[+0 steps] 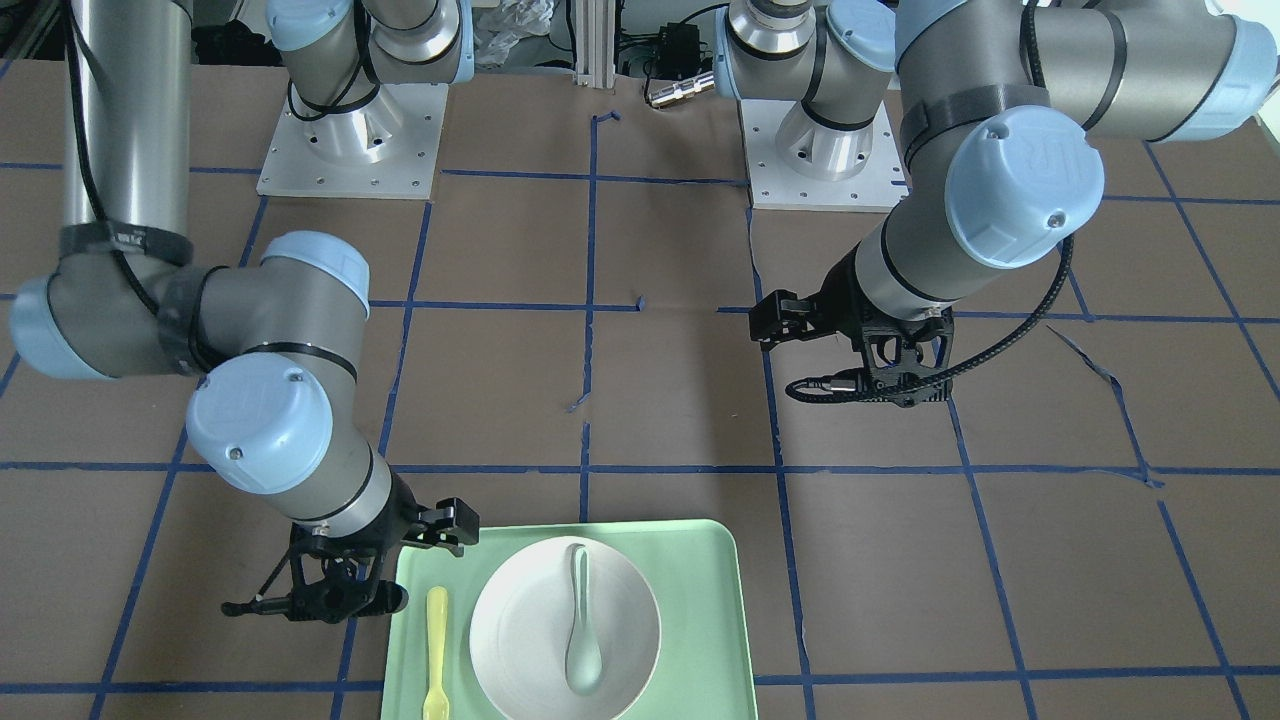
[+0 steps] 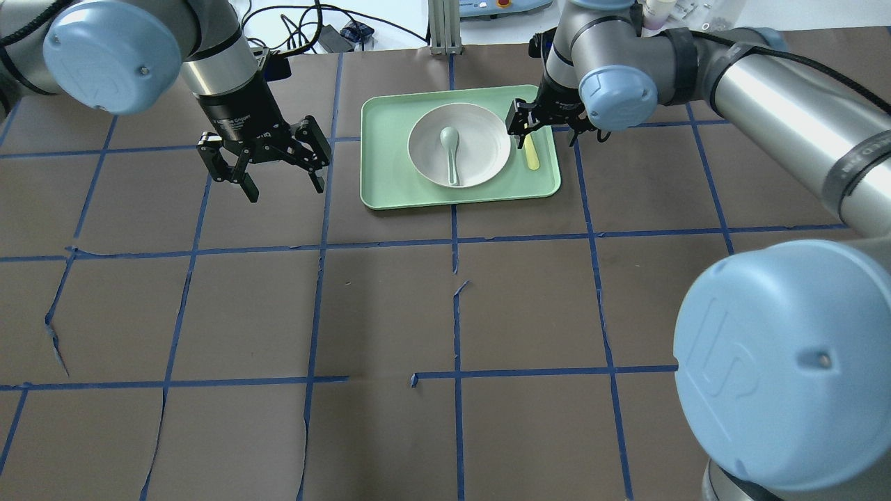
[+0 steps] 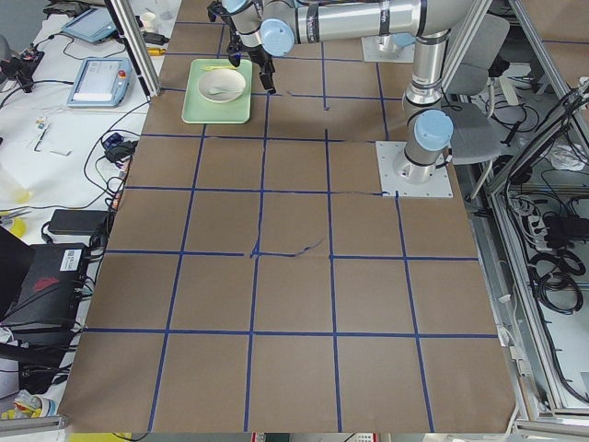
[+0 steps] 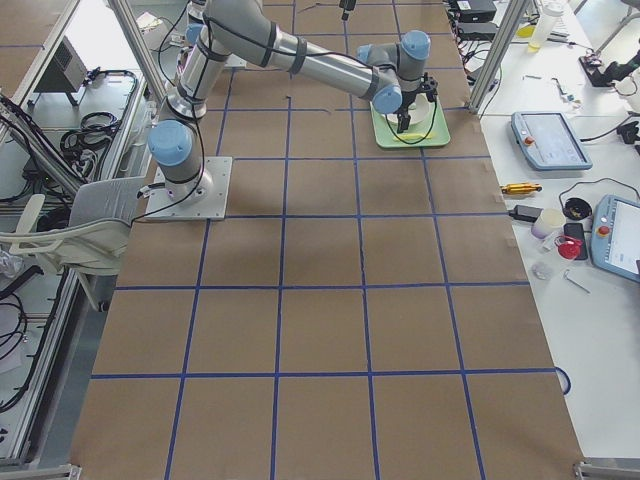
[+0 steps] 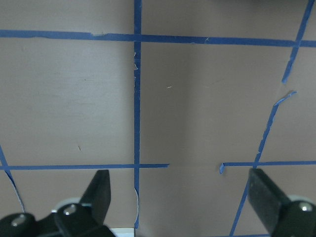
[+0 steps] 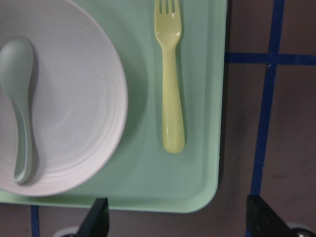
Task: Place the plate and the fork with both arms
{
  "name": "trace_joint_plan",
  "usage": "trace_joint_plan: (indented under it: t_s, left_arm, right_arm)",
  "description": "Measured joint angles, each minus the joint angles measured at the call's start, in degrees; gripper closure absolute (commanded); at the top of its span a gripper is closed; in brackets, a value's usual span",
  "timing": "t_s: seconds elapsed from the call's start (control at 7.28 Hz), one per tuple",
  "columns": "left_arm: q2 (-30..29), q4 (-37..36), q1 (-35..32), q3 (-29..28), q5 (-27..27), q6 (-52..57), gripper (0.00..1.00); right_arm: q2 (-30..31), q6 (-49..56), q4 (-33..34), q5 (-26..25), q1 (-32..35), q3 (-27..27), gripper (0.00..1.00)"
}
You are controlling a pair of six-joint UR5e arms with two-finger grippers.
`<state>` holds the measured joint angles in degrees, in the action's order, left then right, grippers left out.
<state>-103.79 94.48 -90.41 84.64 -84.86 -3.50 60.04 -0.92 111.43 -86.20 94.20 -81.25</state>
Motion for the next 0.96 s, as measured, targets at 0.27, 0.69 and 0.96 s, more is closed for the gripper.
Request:
trace_joint_plan:
  t_s: [0.27, 0.69, 0.96]
  left_arm:
    - [-0.7, -6.2, -0.2, -0.2, -0.1, -2.3, 0.0]
    - [1.5, -7.0, -1.4, 0.2, -0.8, -4.0, 0.0]
    - [4.2, -4.8, -1.7, 1.0, -1.1, -4.3, 0.0]
  right_arm:
    - [9.6, 0.2, -11.5, -5.4, -0.1, -0.2, 0.0]
    - [19.0, -1.0, -22.6, -5.2, 0.5, 0.1, 0.0]
    - [21.2, -3.8, -25.7, -2.8, 1.3, -0.2, 0.0]
